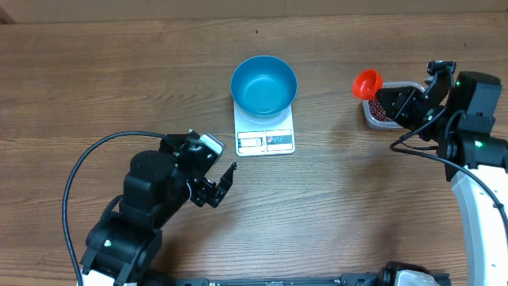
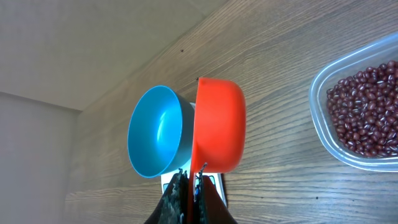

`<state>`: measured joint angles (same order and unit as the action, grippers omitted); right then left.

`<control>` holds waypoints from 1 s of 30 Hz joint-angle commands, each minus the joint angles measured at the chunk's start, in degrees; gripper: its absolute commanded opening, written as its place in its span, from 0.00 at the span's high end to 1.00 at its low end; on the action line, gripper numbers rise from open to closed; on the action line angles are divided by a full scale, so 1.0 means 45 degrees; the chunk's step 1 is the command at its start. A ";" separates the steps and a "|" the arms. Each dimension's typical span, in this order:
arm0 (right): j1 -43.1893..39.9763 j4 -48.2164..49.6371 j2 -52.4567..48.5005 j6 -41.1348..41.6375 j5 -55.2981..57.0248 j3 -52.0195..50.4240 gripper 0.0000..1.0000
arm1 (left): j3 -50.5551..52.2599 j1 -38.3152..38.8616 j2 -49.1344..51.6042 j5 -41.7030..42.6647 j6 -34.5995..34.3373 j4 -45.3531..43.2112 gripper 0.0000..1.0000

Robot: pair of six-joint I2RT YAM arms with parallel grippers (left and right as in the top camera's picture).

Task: Scoop item into bowl and weigh 150g on scale

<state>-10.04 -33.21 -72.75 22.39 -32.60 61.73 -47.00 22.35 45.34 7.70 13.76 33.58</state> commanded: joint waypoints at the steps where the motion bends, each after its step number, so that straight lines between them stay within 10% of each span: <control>1: -0.0049 0.0063 0.0248 -0.0136 -0.0015 0.0228 0.96 | 0.0010 -0.0068 0.0316 -0.0180 0.0238 0.0087 0.00; 30: -0.0049 -0.0029 0.0248 -0.0141 -0.0015 0.0228 0.96 | -0.0160 -0.0068 0.4279 -0.0121 -0.0102 -0.0704 0.00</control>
<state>-10.04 -33.36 -72.75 22.41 -32.60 61.73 -46.98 22.35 64.77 7.29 13.72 31.86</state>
